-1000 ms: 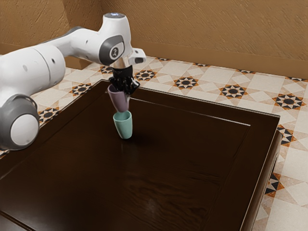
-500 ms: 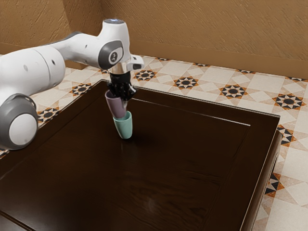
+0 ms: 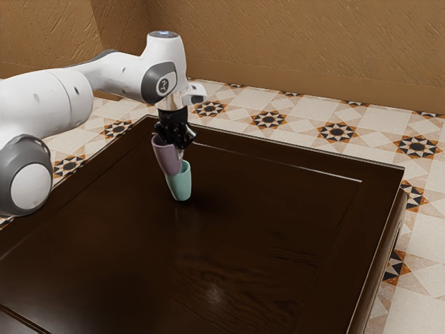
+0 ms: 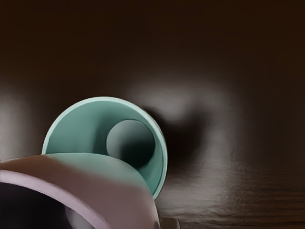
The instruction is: Place the left cup onto the right cup
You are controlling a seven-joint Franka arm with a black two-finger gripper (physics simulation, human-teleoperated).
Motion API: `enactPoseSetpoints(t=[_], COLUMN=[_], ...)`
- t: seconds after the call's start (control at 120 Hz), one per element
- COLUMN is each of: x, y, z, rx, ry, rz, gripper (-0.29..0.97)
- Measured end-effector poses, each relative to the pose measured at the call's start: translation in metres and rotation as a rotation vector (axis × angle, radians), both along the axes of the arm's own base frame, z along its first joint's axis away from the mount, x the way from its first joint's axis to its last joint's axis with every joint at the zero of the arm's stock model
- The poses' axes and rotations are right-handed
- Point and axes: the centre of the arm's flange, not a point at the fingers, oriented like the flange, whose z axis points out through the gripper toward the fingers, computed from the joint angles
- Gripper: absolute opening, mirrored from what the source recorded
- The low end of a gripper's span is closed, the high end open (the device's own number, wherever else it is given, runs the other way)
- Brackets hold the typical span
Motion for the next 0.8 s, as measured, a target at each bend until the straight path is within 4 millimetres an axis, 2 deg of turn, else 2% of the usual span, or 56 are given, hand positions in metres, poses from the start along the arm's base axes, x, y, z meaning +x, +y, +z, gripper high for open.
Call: enactPoseSetpoints(t=[0.467,0.8], x=[0.009,0.012], y=[0.001,0.002], z=[0.009,-0.002], rx=[0.005,0.004], ry=[-0.049,-0.048], rz=[-0.006,-0.008], gripper=[-0.1,-0.1])
